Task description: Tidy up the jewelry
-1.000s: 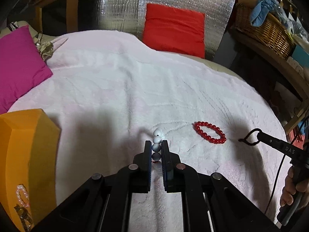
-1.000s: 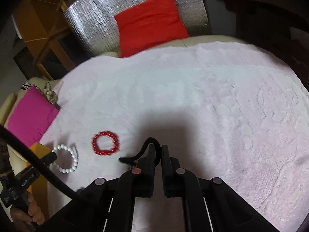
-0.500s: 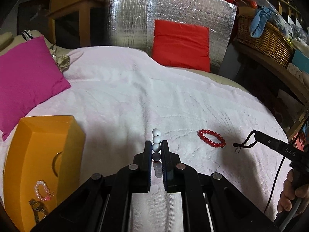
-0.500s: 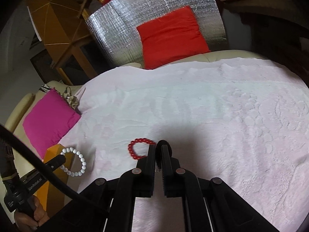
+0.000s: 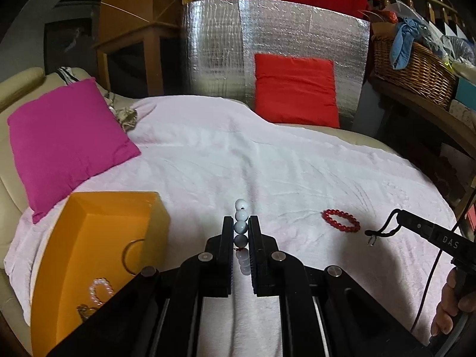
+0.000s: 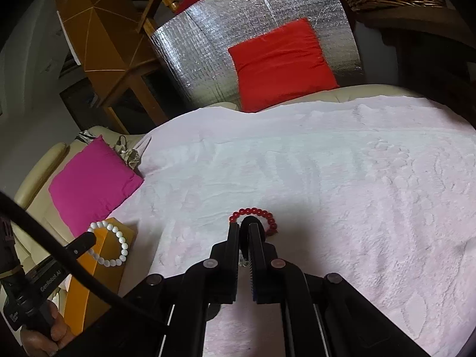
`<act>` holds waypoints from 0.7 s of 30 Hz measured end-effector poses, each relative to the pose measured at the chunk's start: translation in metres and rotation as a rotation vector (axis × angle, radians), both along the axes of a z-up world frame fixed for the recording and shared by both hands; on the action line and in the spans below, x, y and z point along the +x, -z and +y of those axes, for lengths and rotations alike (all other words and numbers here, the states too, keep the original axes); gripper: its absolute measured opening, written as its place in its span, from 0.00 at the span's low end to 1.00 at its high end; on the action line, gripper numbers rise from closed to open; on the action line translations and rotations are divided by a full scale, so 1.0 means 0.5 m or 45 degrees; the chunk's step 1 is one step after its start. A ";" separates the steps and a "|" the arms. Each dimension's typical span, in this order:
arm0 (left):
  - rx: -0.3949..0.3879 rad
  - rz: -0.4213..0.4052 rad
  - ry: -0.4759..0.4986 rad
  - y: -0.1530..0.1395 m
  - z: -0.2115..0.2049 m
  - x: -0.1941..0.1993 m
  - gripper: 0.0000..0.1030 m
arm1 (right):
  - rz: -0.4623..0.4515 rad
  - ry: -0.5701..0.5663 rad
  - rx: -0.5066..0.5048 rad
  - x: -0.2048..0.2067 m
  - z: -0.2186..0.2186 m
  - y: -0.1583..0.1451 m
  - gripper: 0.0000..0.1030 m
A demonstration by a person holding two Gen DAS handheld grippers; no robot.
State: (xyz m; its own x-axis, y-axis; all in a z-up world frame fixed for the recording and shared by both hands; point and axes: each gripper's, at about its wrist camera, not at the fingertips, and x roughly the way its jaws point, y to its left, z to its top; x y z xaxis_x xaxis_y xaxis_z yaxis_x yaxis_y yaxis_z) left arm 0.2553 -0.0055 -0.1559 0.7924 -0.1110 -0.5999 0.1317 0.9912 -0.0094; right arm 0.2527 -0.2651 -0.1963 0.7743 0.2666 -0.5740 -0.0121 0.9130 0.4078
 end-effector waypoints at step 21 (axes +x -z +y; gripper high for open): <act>0.042 -0.098 -0.062 -0.034 0.026 -0.027 0.09 | -0.059 -0.066 0.006 -0.007 0.042 -0.016 0.06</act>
State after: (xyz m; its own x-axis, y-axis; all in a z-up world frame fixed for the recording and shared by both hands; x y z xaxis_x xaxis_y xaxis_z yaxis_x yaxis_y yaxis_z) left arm 0.2419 0.0075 -0.1387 0.8405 -0.0525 -0.5393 0.0824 0.9961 0.0314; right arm 0.2493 -0.2438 -0.1884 0.7852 0.3097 -0.5362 -0.0785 0.9087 0.4099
